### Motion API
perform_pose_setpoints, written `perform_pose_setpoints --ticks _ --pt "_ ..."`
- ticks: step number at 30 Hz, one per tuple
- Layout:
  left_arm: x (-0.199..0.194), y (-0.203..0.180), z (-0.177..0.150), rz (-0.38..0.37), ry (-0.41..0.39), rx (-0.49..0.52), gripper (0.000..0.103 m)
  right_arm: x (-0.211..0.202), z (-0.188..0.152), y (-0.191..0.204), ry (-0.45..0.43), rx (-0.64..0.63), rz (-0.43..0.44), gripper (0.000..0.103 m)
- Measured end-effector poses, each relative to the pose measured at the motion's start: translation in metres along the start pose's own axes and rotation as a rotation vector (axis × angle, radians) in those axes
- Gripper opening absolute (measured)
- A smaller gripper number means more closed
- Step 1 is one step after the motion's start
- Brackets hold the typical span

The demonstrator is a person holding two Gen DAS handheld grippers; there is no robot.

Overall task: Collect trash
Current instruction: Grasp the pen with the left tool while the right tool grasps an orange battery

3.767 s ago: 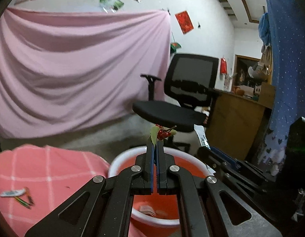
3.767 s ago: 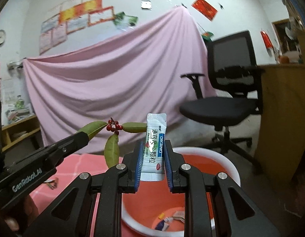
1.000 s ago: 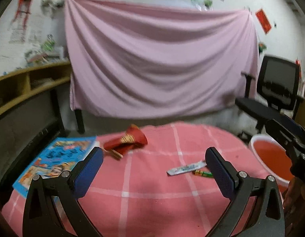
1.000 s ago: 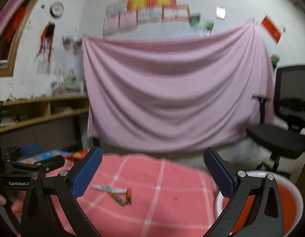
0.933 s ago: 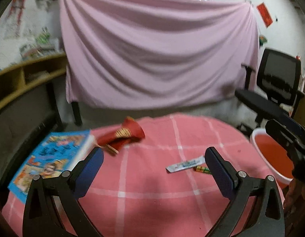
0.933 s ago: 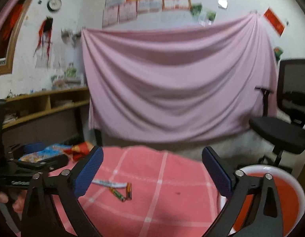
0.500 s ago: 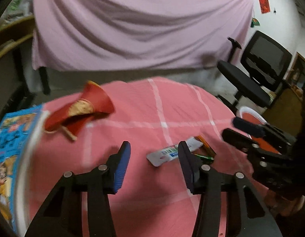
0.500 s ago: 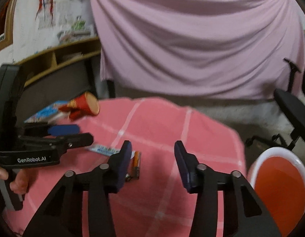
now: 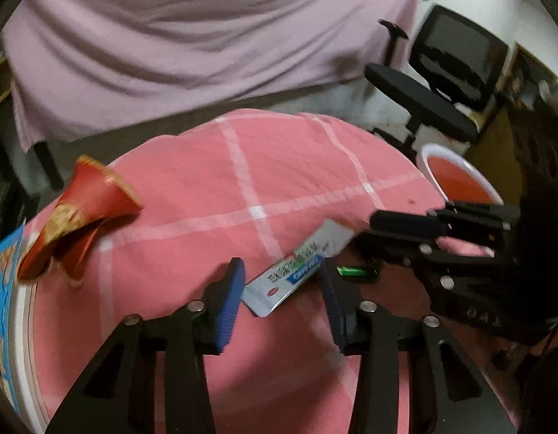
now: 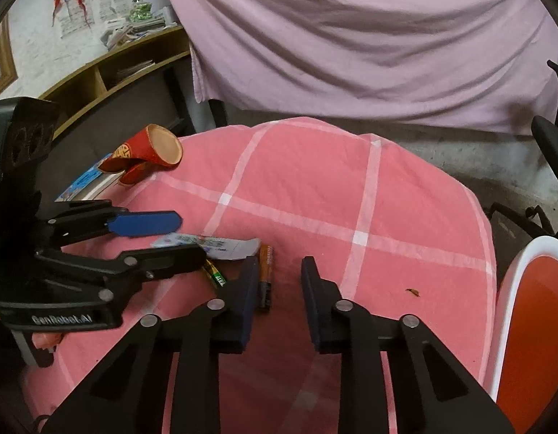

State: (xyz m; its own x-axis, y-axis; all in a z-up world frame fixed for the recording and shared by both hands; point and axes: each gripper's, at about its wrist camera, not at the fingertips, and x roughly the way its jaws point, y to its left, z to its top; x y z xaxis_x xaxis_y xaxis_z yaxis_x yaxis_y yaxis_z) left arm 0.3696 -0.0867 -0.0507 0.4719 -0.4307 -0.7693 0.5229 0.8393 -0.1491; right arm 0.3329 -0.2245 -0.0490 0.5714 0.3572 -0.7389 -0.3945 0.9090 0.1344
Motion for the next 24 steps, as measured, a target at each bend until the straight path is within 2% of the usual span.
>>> perform_pose_setpoints --ticks 3,5,6,8,10,15,17,19,24 --pt "0.004 -0.006 -0.003 0.026 0.015 0.049 0.032 0.000 0.000 -0.002 0.002 0.010 0.004 0.018" --pt "0.005 -0.007 -0.005 0.048 0.018 0.059 0.021 0.000 0.000 -0.002 0.004 0.007 0.006 0.018" --pt "0.006 -0.006 -0.005 0.052 0.018 0.055 0.020 0.000 0.000 -0.001 0.009 0.003 0.007 0.018" --pt "0.007 -0.003 -0.006 0.062 0.016 0.037 0.009 0.002 -0.001 0.001 0.019 -0.010 -0.001 0.019" --pt "0.007 -0.001 -0.008 0.065 0.014 0.025 0.003 0.002 -0.001 0.003 0.023 -0.023 -0.010 0.019" --pt "0.003 -0.005 -0.010 0.066 -0.001 0.019 0.001 0.007 -0.001 0.008 0.044 -0.048 -0.022 0.019" --pt "0.001 -0.008 -0.012 0.060 -0.008 0.014 0.001 0.007 -0.002 0.010 0.046 -0.061 -0.026 0.016" --pt "-0.003 -0.011 -0.015 0.056 -0.020 0.009 0.001 0.006 -0.003 0.012 0.041 -0.068 -0.027 0.008" --pt "-0.013 -0.016 -0.020 0.068 -0.058 -0.019 0.001 -0.008 -0.006 0.012 -0.032 -0.054 -0.058 0.007"
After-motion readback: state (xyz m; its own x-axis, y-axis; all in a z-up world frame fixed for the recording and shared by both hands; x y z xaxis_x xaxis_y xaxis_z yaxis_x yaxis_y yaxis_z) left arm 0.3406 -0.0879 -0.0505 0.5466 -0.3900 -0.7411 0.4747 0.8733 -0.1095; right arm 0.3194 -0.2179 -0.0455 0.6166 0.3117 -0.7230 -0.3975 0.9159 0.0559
